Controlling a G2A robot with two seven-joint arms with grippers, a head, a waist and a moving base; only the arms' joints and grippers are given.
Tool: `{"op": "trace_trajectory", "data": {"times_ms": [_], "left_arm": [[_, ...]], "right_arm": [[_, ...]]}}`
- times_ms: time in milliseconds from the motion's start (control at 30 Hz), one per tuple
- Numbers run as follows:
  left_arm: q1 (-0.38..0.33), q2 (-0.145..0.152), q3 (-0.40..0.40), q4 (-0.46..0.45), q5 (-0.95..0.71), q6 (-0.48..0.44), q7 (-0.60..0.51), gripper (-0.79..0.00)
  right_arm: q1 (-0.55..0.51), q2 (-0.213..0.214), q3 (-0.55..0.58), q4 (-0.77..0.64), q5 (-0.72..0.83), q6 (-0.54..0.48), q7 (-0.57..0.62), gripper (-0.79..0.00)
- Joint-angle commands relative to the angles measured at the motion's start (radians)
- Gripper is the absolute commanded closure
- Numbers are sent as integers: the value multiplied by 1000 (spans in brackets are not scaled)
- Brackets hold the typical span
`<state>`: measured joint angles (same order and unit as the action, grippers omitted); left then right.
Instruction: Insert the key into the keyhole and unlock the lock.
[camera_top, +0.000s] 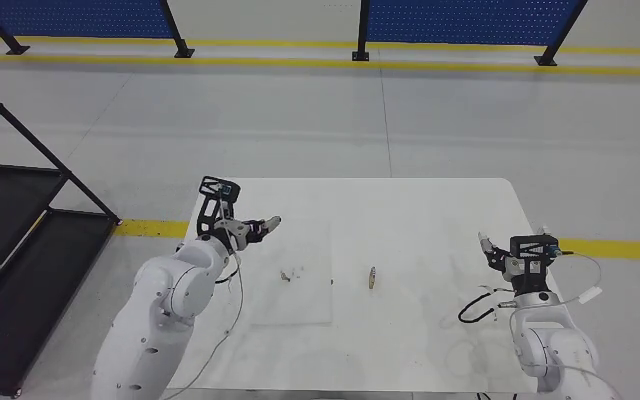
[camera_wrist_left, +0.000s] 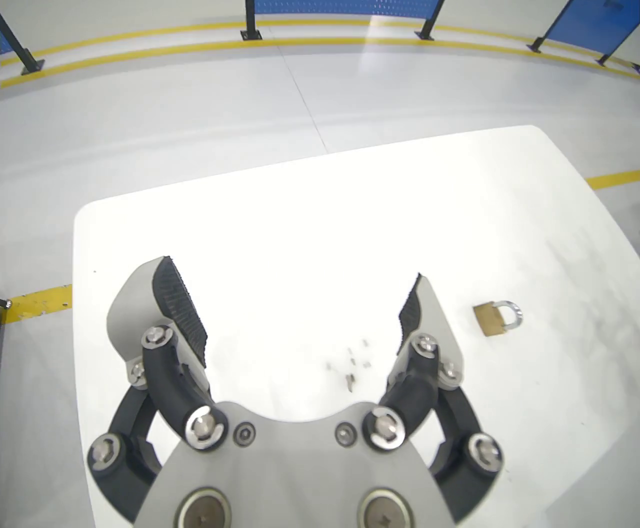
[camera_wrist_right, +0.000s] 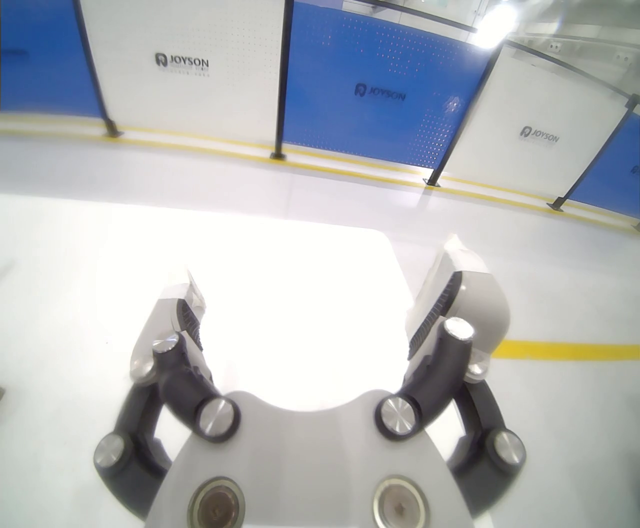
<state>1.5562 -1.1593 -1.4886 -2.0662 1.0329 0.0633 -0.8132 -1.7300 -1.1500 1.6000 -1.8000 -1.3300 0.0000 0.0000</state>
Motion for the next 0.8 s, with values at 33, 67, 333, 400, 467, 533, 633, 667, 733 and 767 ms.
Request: {"op": "trace_trajectory", "data": {"times_ms": [33, 67, 333, 400, 467, 533, 633, 667, 733, 767], "left_arm": [[-12, -5, 54, -42, 54, 104, -83, -785], [-16, -7, 76, -54, 63, 134, -109, -785], [-94, -19, 153, -79, -76, 252, -432, -785], [-106, -19, 157, -61, -97, 261, -468, -785], [-113, -20, 163, -39, -112, 279, -493, -785], [-119, -21, 173, -17, -125, 304, -517, -785], [-120, -22, 195, 7, -119, 320, -519, -785], [-122, -22, 199, 12, -118, 328, -520, -785], [-122, -22, 209, 25, -102, 340, -522, -785], [-122, -22, 215, 31, -94, 348, -524, -785]], "right_arm": [[0, 0, 0, 0, 0, 0, 0, -785], [0, 0, 0, 0, 0, 0, 0, -785], [0, 0, 0, 0, 0, 0, 0, -785], [0, 0, 0, 0, 0, 0, 0, -785], [0, 0, 0, 0, 0, 0, 0, -785], [0, 0, 0, 0, 0, 0, 0, -785], [0, 0, 0, 0, 0, 0, 0, -785], [0, 0, 0, 0, 0, 0, 0, -785], [0, 0, 0, 0, 0, 0, 0, -785], [0, 0, 0, 0, 0, 0, 0, -785]]}}
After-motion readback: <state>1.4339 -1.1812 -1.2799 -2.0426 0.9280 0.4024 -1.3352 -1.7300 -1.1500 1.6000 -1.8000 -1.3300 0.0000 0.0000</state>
